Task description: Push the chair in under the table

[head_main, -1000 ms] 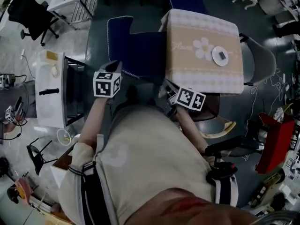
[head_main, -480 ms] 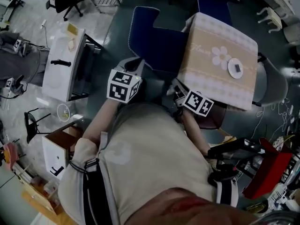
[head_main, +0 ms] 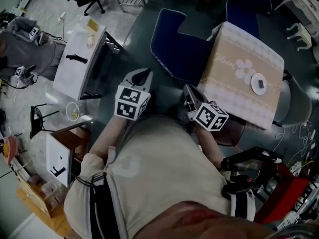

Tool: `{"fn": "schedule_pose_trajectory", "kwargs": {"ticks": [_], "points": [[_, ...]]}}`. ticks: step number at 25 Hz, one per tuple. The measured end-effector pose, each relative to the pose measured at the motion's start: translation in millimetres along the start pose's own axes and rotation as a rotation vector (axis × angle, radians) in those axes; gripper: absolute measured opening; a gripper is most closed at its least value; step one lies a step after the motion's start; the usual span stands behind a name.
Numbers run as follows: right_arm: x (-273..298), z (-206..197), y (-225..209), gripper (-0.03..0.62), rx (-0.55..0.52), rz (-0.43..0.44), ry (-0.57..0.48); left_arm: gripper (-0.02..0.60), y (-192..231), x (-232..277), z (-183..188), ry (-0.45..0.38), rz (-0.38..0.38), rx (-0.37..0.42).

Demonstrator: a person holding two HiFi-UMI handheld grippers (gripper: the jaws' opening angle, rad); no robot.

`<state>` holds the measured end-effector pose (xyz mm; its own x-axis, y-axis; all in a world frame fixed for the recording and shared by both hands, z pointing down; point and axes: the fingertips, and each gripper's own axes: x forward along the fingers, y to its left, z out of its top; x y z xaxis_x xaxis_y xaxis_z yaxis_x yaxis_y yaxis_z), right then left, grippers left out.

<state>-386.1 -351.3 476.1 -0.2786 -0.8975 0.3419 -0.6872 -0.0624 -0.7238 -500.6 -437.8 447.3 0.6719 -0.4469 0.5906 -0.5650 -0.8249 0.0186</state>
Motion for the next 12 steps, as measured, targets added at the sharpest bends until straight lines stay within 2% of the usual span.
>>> {"fn": "schedule_pose_trajectory", "kwargs": {"ticks": [8,12], "points": [[15,0,25,0.011,0.068,0.070,0.008,0.008,9,-5,15,0.000,-0.023,0.055],[24,-1,27,0.012,0.069,0.024,0.012,0.008,24,-4,18,-0.001,-0.037,0.062]]}}
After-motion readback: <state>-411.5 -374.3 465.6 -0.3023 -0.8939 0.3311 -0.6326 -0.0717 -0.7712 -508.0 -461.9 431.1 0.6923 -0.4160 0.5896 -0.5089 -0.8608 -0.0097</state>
